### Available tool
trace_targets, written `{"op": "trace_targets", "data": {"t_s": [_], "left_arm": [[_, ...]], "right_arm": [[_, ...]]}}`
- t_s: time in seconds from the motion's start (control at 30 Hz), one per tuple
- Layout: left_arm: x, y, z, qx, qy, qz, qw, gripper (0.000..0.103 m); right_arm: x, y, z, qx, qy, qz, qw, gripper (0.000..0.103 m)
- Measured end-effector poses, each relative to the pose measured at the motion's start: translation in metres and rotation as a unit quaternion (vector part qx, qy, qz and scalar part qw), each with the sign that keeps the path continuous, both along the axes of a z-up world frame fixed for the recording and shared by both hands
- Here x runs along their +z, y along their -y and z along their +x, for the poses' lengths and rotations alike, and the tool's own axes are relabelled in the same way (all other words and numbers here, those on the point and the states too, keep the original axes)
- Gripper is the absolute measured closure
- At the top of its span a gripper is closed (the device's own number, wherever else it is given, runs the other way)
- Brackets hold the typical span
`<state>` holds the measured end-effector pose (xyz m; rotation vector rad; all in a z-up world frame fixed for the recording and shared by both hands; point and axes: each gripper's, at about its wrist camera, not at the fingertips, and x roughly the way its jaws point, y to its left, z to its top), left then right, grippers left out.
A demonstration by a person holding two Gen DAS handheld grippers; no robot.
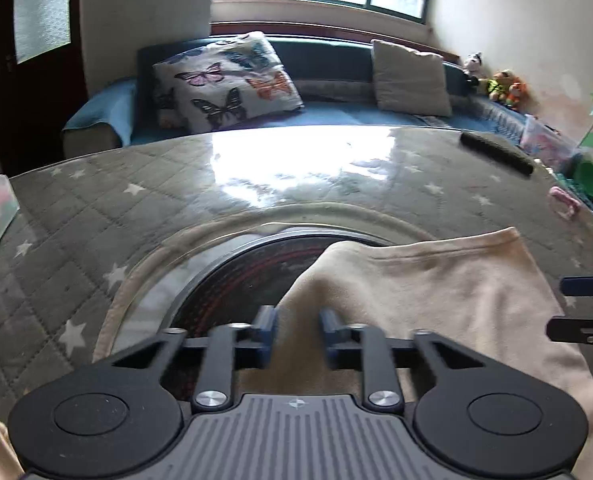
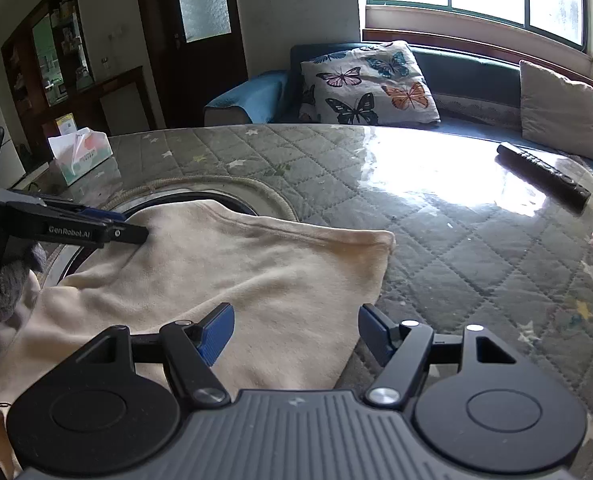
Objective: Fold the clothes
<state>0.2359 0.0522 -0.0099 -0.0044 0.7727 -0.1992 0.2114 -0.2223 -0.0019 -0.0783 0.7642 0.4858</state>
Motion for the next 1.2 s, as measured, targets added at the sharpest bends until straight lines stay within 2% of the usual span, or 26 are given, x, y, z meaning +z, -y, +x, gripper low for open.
{"op": "trace_targets", "data": {"t_s": [0.03, 0.1, 0.2, 0.33, 0.57, 0.63, 0.7, 0.77, 0.87, 0.97, 1.03, 1.07, 1.2], "left_arm": [[0.001, 0.0, -0.001, -0.003, 0.004, -0.002, 1.0, 0.093], [0.004, 0.002, -0.005, -0.012, 0.012, -0.007, 0.9998, 0.095], [0.013, 0.01, -0.017, -0.024, 0.031, 0.004, 0.9992, 0.096], [0.025, 0.033, -0.047, -0.085, 0.06, 0.02, 0.9944, 0.096], [0.016, 0.072, -0.087, -0.186, 0.031, 0.013, 0.982, 0.092], [0.02, 0.074, -0.092, -0.185, 0.041, 0.016, 0.9817, 0.084], [0.025, 0.069, -0.09, -0.161, 0.055, 0.018, 0.9853, 0.057], [0.026, 0.062, -0.083, -0.131, 0.054, 0.014, 0.9898, 0.055], [0.02, 0.061, -0.065, -0.098, 0.027, 0.019, 0.9946, 0.055], [0.007, 0.063, -0.052, -0.097, -0.001, 0.019, 0.9951, 0.057], [-0.001, 0.065, -0.047, -0.095, -0.015, 0.018, 0.9952, 0.072], [-0.003, 0.065, -0.045, -0.094, -0.019, 0.016, 0.9952, 0.089], [0.003, 0.056, -0.046, -0.081, -0.002, 0.01, 0.9967, 0.095]], "right_arm": [[-0.001, 0.0, 0.001, 0.0, -0.001, 0.0, 1.0, 0.033], [-0.002, 0.001, 0.001, -0.002, -0.003, 0.0, 1.0, 0.033], [-0.003, 0.004, 0.001, -0.006, -0.004, 0.0, 1.0, 0.033], [-0.001, 0.009, 0.002, -0.016, -0.001, 0.001, 1.0, 0.033], [0.003, 0.018, 0.002, -0.033, 0.006, 0.007, 0.999, 0.033], [0.005, 0.02, 0.001, -0.034, 0.008, 0.007, 0.999, 0.033], [0.006, 0.021, 0.001, -0.036, 0.011, 0.005, 0.999, 0.033], [0.007, 0.023, 0.002, -0.039, 0.012, 0.005, 0.999, 0.033], [0.005, 0.024, 0.004, -0.043, 0.012, 0.005, 0.999, 0.033], [0.003, 0.024, 0.007, -0.045, 0.01, 0.006, 0.999, 0.033], [0.003, 0.024, 0.008, -0.045, 0.009, 0.006, 0.999, 0.033], [0.003, 0.024, 0.009, -0.045, 0.009, 0.005, 0.999, 0.034], [0.001, 0.025, 0.016, -0.045, 0.003, 0.002, 0.999, 0.041]]}}
